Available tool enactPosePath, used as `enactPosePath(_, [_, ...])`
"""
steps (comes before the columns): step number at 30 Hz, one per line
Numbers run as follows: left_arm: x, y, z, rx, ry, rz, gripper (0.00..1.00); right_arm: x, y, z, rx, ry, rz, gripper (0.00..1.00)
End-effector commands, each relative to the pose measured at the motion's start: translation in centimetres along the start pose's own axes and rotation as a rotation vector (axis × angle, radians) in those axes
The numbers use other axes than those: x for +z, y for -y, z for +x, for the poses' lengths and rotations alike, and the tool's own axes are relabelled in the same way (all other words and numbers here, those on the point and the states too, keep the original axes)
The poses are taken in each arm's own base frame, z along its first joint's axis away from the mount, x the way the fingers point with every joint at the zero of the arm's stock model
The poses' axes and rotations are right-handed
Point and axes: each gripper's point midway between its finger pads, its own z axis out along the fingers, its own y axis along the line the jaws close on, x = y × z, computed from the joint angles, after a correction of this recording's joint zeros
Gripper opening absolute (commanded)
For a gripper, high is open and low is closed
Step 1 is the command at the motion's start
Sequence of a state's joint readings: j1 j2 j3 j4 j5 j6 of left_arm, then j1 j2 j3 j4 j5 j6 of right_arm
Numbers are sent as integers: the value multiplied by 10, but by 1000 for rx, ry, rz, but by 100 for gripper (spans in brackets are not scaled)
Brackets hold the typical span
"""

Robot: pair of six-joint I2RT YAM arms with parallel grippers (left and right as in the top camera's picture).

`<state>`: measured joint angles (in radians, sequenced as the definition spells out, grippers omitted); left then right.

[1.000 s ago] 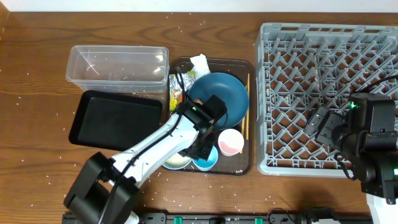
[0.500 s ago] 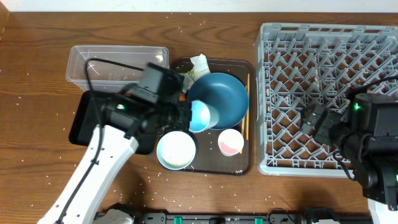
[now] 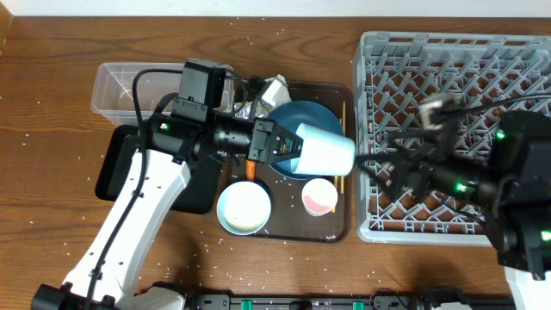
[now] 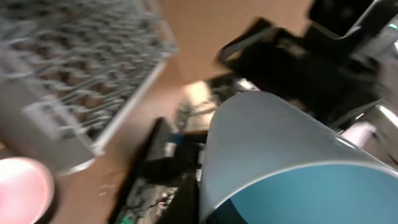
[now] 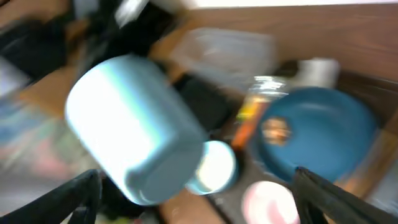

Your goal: Sort waste into correct bins and load items into the dishwasher rack

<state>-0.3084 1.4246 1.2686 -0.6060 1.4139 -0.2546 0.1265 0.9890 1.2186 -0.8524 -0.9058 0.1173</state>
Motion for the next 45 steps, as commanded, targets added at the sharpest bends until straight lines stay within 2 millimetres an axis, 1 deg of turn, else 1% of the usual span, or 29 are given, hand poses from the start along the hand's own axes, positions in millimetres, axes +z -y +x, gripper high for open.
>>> enactPosePath(1, [-4,30,5,30,-43,150,6,4,-53,5,-167,-41,-299,90])
enactPosePath(5, [-4,31,5,31,-43,150,6,18,-55,9,-169,-82,-339,86])
enactPosePath(9, [-4,30,5,31,-43,151,6,24,-58,8,-188,-86,-362,75])
enactPosePath(10, [-4,30,5,31,-43,150,6,24,-59,7,-192,-84,-365,74])
enactPosePath(11, [-4,30,5,31,-43,150,6,24,-60,7,-200,-81,-369,71])
enactPosePath(15, [-4,30,5,32,-42,149,7,19,-65,7,-229,-67,-368,46])
enactPosePath(16, [-4,30,5,33,-42,147,17,17,-66,7,-236,-62,-365,43])
enactPosePath(17, [-4,29,4,32,-39,139,29,16,-67,7,-241,-57,-357,43])
enactPosePath(19, [-3,24,2,32,-29,112,57,14,-63,6,-251,-47,-305,43])
enactPosePath(21, [-2,18,0,32,-15,75,80,13,-54,6,-252,-40,-225,45])
enactPosePath(22, [-2,13,-2,31,-6,48,87,12,-44,7,-245,-38,-157,47])
enactPosePath(23, [-2,10,-3,31,1,28,90,11,-38,7,-240,-35,-112,47])
enactPosePath(25, [-2,5,-5,31,11,0,96,3,-17,8,-189,-26,32,47])
enactPosePath(26, [-2,2,-6,30,16,-14,98,-2,-6,8,-154,-19,102,45])
enactPosePath(29, [-2,1,-6,31,19,-23,98,-27,32,12,-22,14,348,42])
enactPosePath(31, [-2,0,-7,31,21,-29,98,-50,59,17,75,41,528,39])
enactPosePath(32, [-2,0,-7,31,22,-29,98,-65,74,20,119,52,627,40])
enactPosePath(34, [-2,0,-7,31,22,-29,98,-89,95,28,179,62,776,39])
enactPosePath(36, [-2,0,-7,30,21,-29,98,-117,119,39,270,71,947,39])
enactPosePath(37, [-2,0,-7,30,21,-29,98,-128,126,44,304,73,1003,39])
enactPosePath(38, [-2,0,-7,31,21,-29,98,-143,136,52,358,72,1086,40])
enactPosePath(39, [-2,0,-7,30,21,-29,98,-152,141,57,391,70,1133,41])
enactPosePath(41, [-2,0,-7,30,21,-29,98,-180,156,71,489,67,1276,41])
enactPosePath(43, [-2,0,-7,30,21,-29,98,-203,166,84,590,71,1390,41])
enactPosePath(45, [-2,0,-7,30,21,-29,98,-215,173,97,668,50,1442,41])
